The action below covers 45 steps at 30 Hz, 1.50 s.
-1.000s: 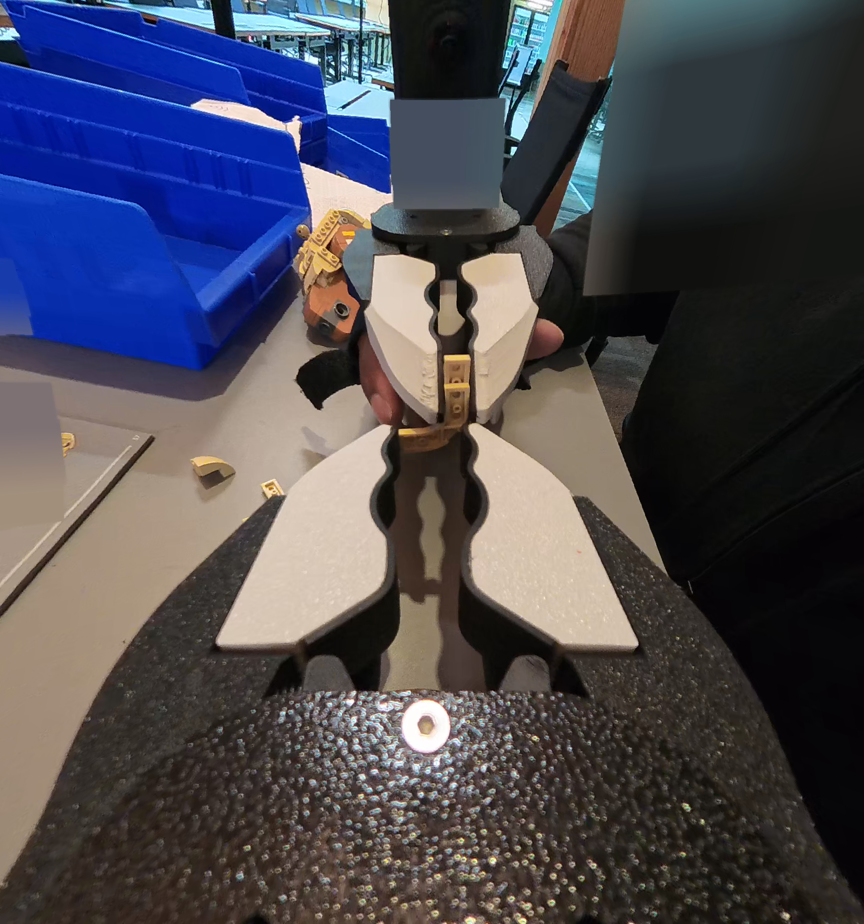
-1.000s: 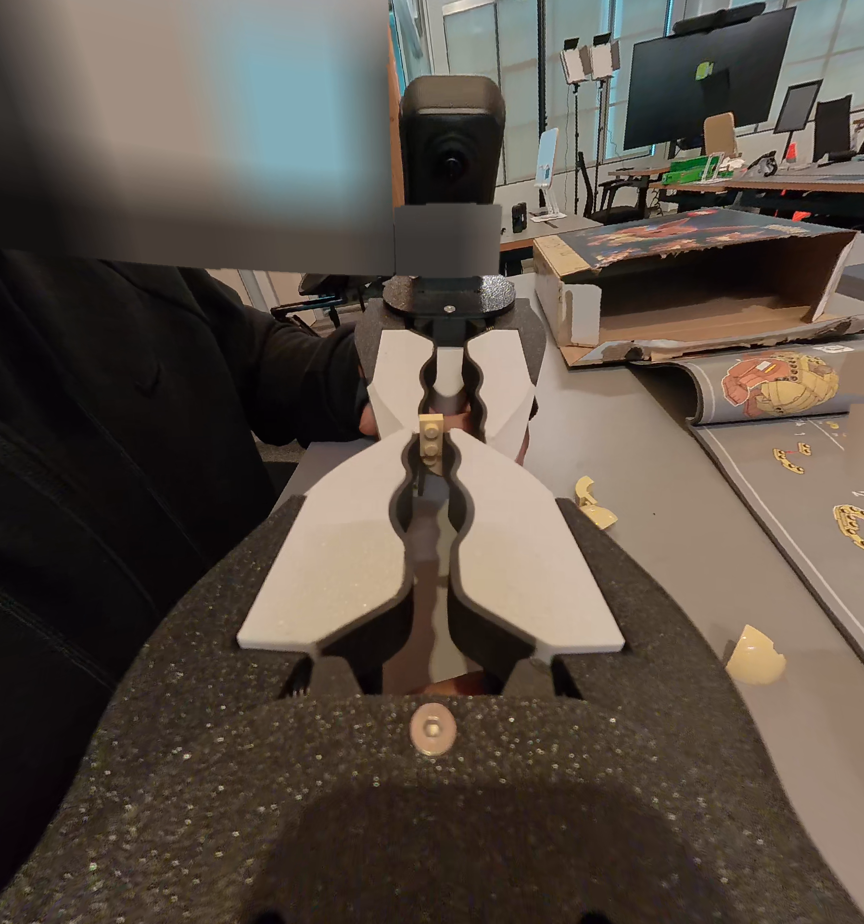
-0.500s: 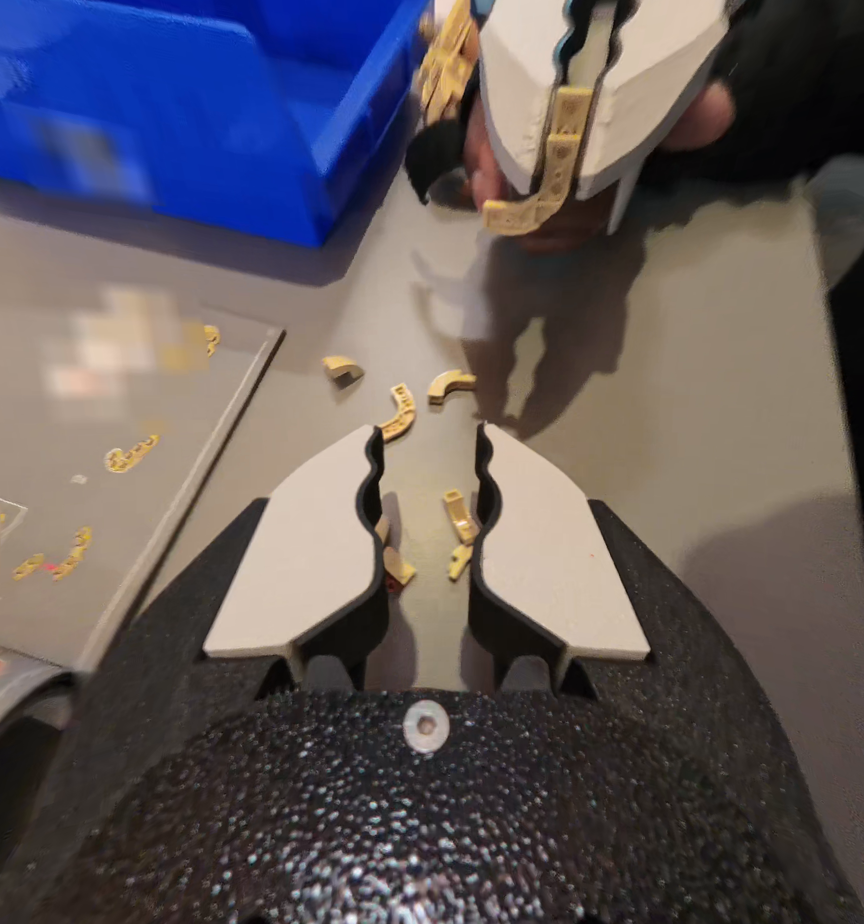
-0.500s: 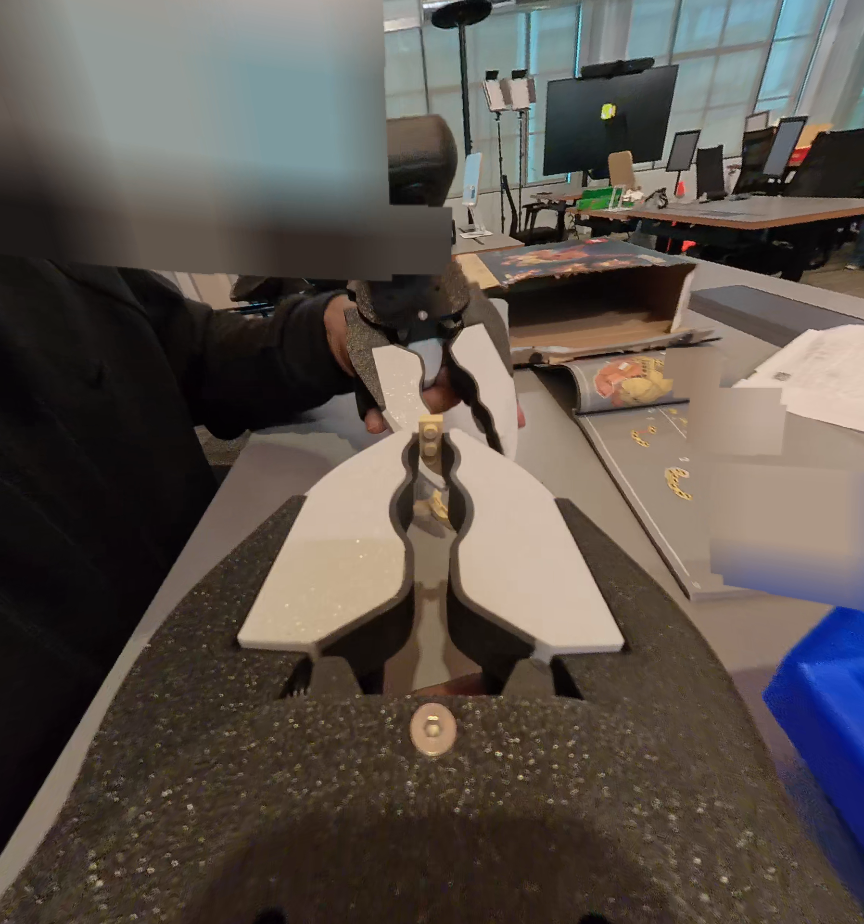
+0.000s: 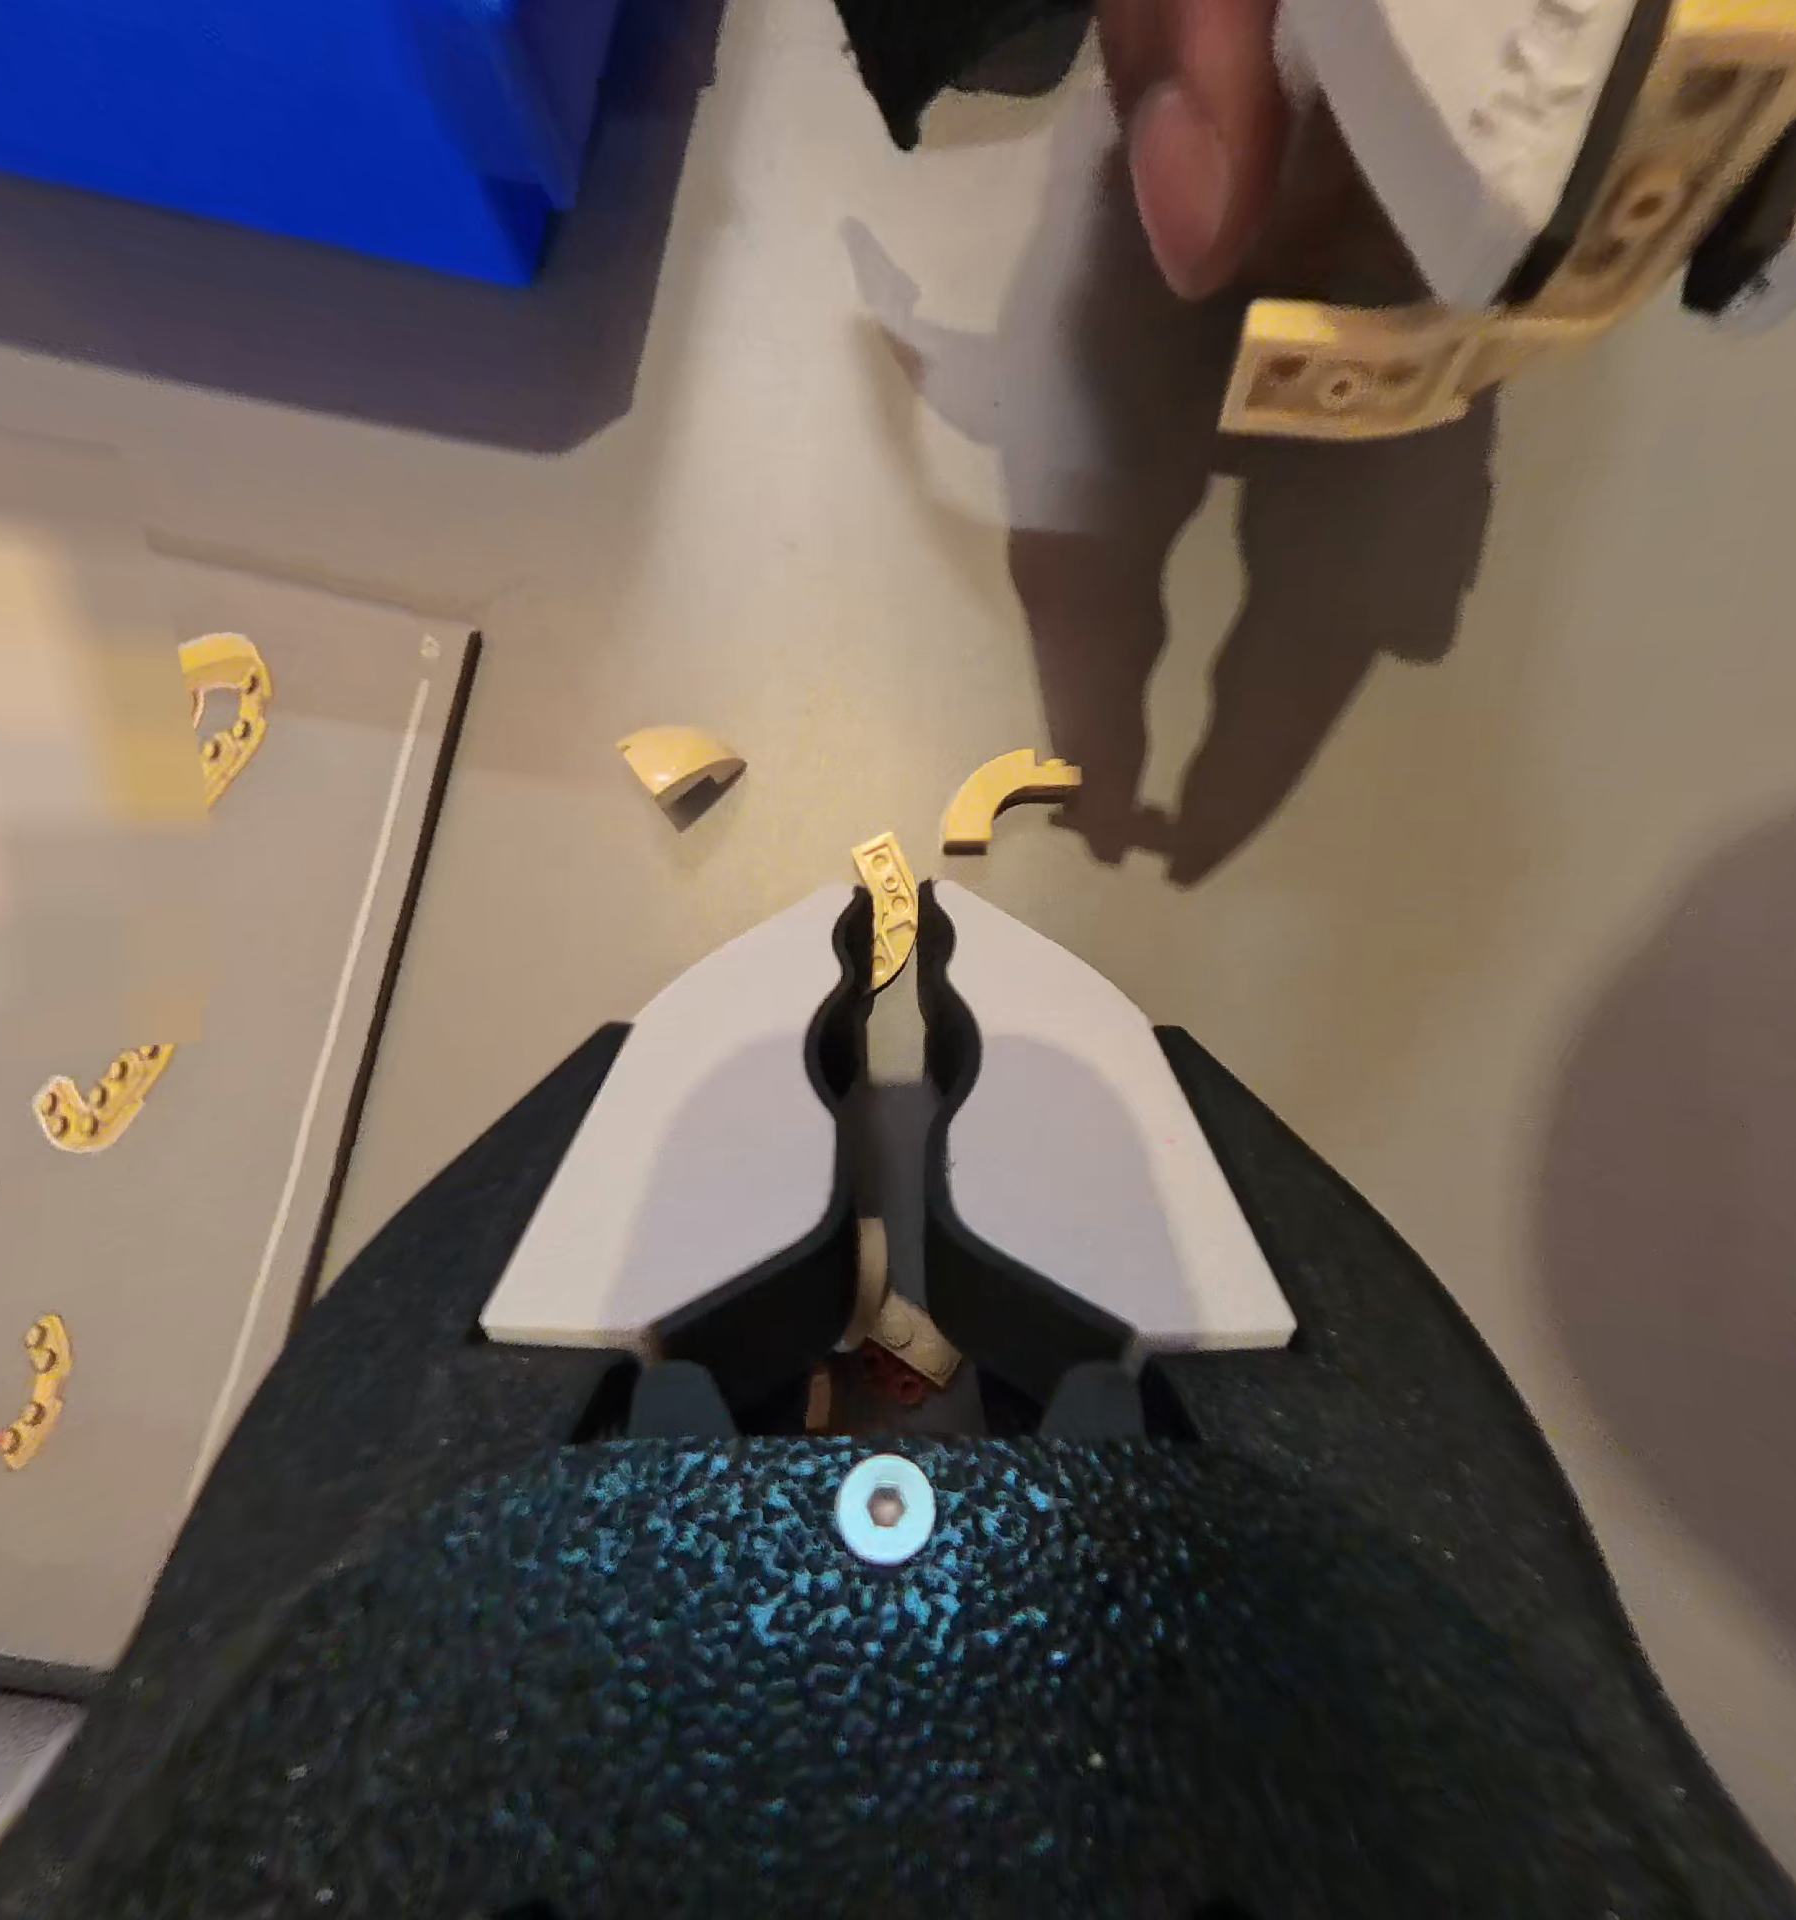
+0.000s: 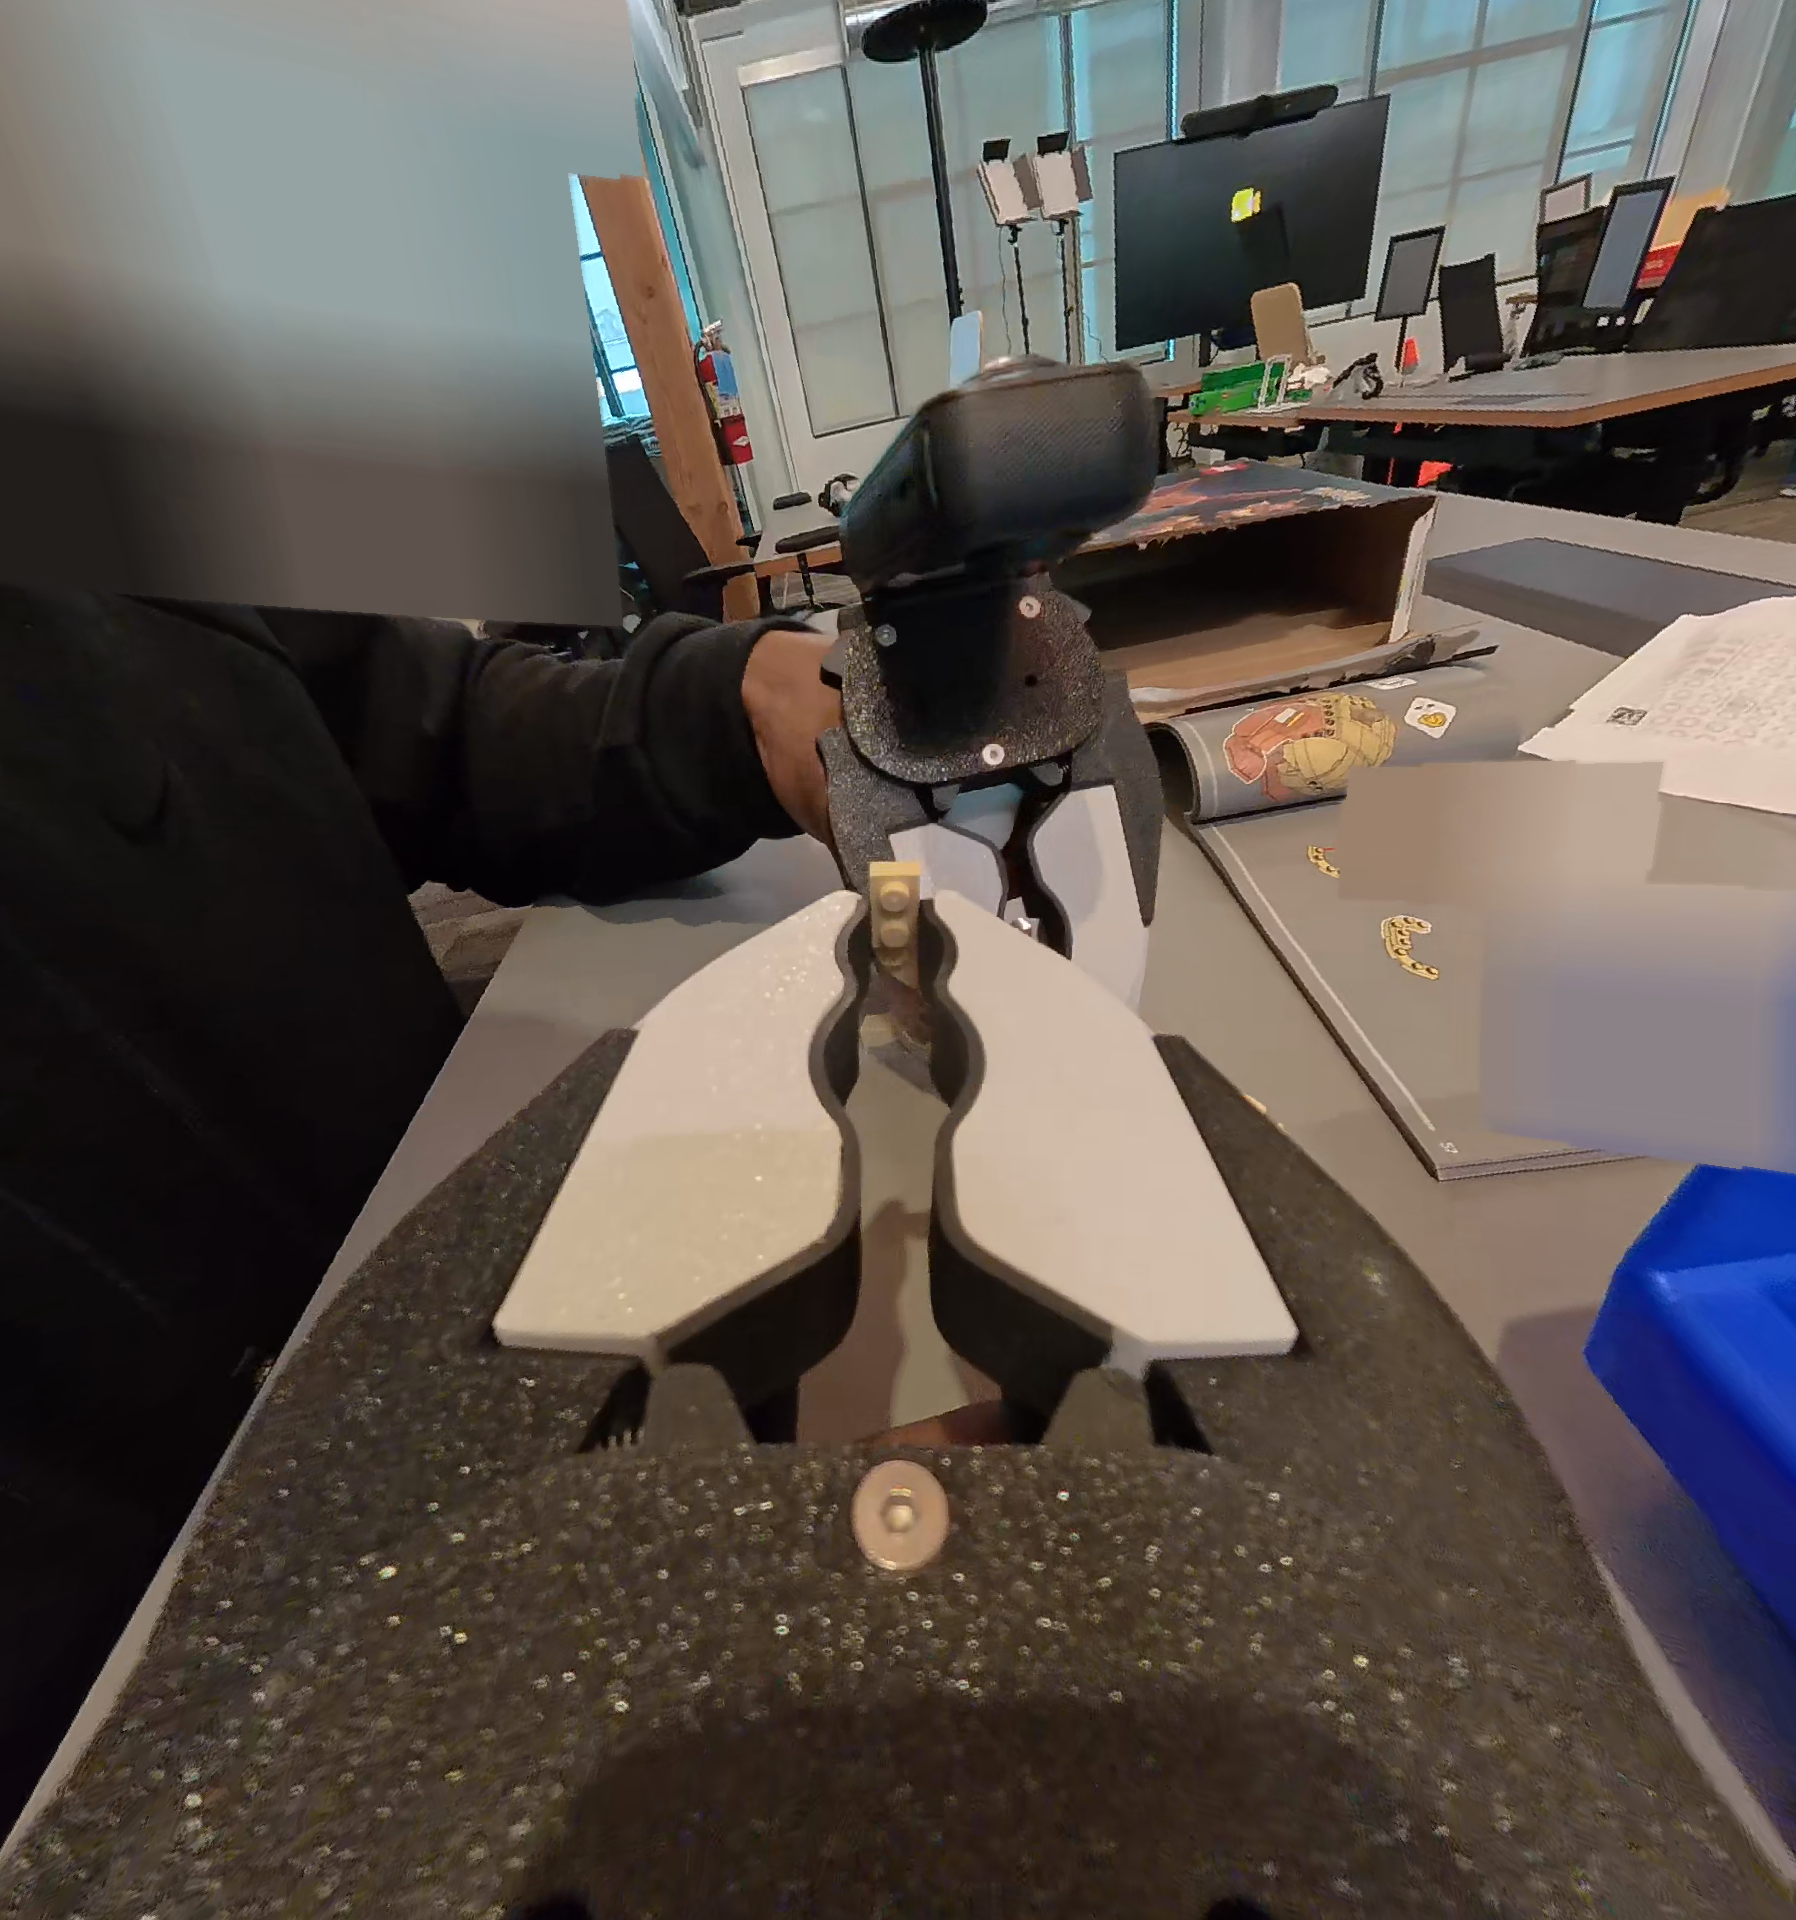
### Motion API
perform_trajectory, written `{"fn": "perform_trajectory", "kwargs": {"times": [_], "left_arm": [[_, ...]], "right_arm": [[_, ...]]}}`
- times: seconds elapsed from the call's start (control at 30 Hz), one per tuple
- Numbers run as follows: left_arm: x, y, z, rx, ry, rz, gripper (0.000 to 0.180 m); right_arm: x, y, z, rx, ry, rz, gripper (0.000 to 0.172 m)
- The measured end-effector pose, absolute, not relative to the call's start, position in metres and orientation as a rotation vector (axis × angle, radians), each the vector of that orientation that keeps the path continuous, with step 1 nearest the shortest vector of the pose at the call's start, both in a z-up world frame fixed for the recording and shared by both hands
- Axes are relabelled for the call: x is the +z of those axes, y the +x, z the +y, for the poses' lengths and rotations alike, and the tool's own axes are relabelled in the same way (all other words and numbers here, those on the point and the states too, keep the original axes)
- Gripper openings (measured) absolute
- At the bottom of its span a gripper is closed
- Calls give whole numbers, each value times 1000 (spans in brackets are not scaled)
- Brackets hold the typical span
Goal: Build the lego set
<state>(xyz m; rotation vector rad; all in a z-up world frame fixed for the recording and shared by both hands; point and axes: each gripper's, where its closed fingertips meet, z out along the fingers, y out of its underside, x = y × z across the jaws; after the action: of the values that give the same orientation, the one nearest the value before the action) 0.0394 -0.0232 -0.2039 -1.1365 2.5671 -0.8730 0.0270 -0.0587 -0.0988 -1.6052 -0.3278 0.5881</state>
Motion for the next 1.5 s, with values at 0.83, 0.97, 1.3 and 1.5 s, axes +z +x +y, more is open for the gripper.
{"fn": "perform_trajectory", "kwargs": {"times": [0.83, 0.97, 1.3, 1.5], "left_arm": [[-80, 59, -50, -2760, -1549, 1222, 7], [-79, 57, -56, -2797, -1536, 1225, 7], [-80, 56, -56, -2808, -1548, 1211, 7], [-76, 55, -56, -2838, -1531, 1190, 7]], "right_arm": [[-110, 47, -39, 8, -1679, -328, 8], [-109, 47, -39, -21, -1673, -333, 8], [-110, 46, -39, -43, -1676, -345, 8], [-112, 47, -38, -52, -1687, -342, 8]]}}
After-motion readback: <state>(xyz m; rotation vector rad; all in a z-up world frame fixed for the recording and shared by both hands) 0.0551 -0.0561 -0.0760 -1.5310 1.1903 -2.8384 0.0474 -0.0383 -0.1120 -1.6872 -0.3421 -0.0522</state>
